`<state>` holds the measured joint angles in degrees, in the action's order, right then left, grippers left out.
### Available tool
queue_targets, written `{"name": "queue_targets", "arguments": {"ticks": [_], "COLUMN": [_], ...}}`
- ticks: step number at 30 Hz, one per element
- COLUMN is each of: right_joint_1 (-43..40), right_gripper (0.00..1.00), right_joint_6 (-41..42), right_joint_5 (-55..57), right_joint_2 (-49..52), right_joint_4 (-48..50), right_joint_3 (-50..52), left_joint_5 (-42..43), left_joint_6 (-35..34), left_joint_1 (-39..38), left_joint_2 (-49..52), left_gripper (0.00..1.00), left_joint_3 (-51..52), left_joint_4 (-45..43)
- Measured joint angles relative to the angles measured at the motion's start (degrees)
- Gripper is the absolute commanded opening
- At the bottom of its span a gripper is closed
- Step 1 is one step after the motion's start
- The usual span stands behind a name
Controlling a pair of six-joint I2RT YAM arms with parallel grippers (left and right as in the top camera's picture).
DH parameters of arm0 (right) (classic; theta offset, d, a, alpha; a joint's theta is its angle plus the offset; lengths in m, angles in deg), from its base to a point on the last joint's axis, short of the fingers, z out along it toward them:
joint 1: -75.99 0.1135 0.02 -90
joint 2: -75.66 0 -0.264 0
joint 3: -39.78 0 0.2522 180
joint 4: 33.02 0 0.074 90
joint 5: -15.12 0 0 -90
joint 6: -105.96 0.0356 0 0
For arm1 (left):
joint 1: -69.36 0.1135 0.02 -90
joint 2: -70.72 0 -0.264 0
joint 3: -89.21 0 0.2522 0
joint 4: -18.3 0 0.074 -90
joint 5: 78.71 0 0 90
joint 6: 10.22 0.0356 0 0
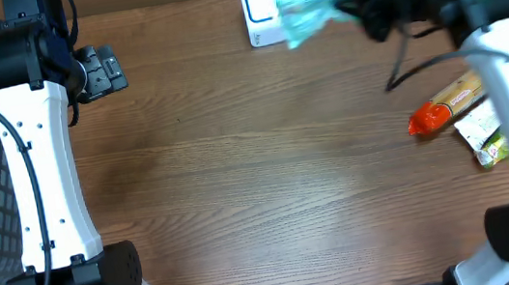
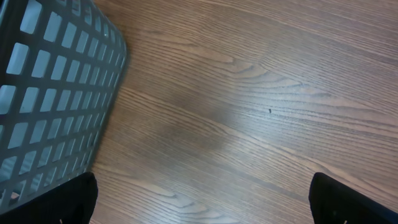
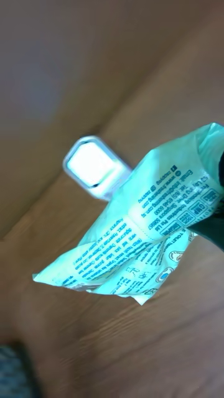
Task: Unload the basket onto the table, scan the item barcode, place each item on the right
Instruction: 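Carry the light-blue packet right and drop it by the items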
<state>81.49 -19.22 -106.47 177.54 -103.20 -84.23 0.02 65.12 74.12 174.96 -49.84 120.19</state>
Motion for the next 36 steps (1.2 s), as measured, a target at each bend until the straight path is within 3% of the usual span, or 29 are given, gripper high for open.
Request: {"name": "queue_targets", "arguments": {"ticks": [4, 8, 18, 19, 20, 21, 30, 36], "right_joint_1": [-9.0, -16.1, -22.1, -22.1, -22.1, -22.1, -22.0, -20.8], "right_gripper": [0.04, 0.04, 0.04, 0.12, 0.75, 1.0, 1.0, 1.0], "right_joint_6": [11.3, 20.3, 25.9, 26.0, 26.4, 26.6, 26.5, 26.4], "right_joint_5": [0.2, 7.8, 23.1, 24.2, 25.1, 26.0, 28.6, 26.8], "right_joint_2": [3.0, 5.7, 16.7, 17.9, 19.1, 20.1, 21.2, 20.1], "right_joint_4": [-1.6, -3.5, -9.7, -10.3, -10.8, -11.2, -14.3, -24.2], "right_joint_3": [0.0, 0.0, 0.0, 0.0, 0.0, 0.1, -0.8, -12.1], "left_joint_5": [0.0, 0.0, 0.0, 0.0, 0.0, 0.0, 0.0, 0.0], "left_joint_6": [0.0, 0.0, 0.0, 0.0, 0.0, 0.0, 0.0, 0.0], "left_joint_1": [0.0, 0.0, 0.0, 0.0, 0.0, 0.0, 0.0, 0.0], "left_joint_2": [0.0, 0.0, 0.0, 0.0, 0.0, 0.0, 0.0, 0.0], "left_gripper": [1.0, 1.0, 1.0, 1.0, 1.0, 1.0, 0.99, 1.0], "left_joint_3": [0.0, 0.0, 0.0, 0.0, 0.0, 0.0, 0.0, 0.0], "left_joint_4": [0.0, 0.0, 0.0, 0.0, 0.0, 0.0, 0.0, 0.0]}}
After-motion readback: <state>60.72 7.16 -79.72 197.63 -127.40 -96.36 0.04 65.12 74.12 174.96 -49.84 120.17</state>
